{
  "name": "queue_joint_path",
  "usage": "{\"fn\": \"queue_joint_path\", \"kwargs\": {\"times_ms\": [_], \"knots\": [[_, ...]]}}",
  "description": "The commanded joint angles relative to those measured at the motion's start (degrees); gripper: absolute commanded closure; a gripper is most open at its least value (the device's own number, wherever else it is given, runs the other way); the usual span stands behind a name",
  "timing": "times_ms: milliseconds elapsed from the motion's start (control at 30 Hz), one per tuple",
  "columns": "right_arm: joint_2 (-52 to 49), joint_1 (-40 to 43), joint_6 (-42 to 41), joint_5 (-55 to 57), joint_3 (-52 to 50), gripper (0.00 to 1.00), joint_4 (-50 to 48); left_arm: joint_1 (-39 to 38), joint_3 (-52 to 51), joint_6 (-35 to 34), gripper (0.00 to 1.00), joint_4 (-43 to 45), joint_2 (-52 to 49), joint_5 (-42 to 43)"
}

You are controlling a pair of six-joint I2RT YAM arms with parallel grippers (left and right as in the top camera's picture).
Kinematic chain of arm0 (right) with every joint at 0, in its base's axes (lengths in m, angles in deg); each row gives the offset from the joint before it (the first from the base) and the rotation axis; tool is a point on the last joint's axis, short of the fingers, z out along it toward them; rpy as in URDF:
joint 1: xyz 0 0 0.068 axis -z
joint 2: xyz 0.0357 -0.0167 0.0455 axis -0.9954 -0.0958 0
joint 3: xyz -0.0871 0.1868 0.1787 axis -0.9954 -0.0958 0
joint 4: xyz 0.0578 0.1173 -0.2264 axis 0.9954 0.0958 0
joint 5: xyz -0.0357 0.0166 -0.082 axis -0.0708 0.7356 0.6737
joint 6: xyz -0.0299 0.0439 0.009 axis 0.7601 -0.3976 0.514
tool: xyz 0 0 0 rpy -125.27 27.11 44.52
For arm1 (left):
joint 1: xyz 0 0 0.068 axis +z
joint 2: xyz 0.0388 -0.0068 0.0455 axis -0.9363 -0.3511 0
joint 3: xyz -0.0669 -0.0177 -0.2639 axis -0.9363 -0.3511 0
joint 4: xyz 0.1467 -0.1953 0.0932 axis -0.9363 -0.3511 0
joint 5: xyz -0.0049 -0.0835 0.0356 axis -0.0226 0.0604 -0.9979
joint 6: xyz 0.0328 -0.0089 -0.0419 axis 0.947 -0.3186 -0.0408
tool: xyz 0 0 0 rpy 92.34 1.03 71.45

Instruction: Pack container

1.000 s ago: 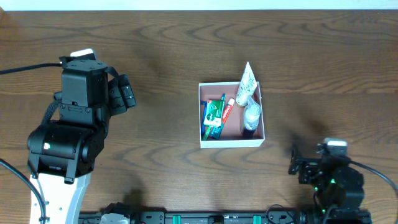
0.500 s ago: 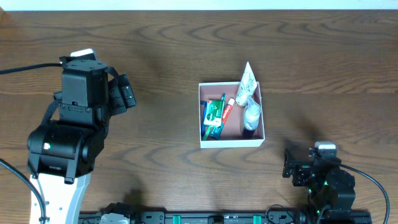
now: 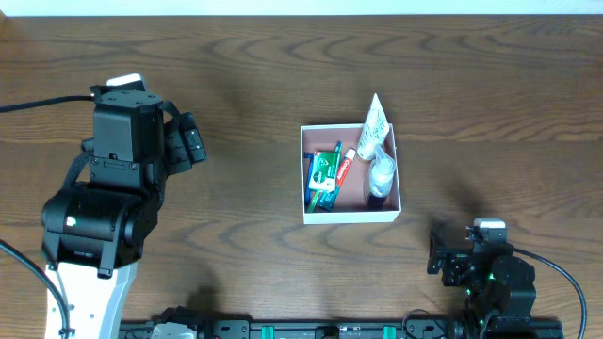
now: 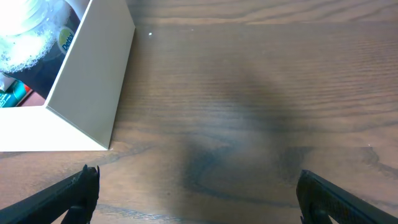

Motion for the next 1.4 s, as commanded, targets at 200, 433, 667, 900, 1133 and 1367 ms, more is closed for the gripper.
{"fn": "queue_joint_path", "kwargs": {"times_ms": [200,433,667,900,1133,1367], "knots": [[0.52,0.04,0.87,-0.42,-0.13,0.01,0.04,0.22,0.52,0.5,0.02,0.0,-0.11,-0.92],[0.52,0.04,0.87,-0.42,-0.13,0.01,0.02,1.86,-2.93,0.39,0.02,-1.53,3.43,-1.7],[0.52,0.04,0.87,-0.42,-0.13,0.01,0.04,8.11,-22.45,-1.62,0.02,6.27,16.02,1.86],[0.52,0.04,0.87,-0.42,-0.13,0.01,0.04,10.25,-43.23,-1.64,0.02,14.4,32.41,3.26],[0.52,0.04,0.87,-0.42,-0.13,0.01,0.02,10.25,-56.48,-1.64,0.02,14.51,48.35,6.84],[0.52,0.04,0.87,-0.42,-0.13,0.01,0.04,10.25,-65.09,-2.14,0.02,14.53,57.09,7.61]]}}
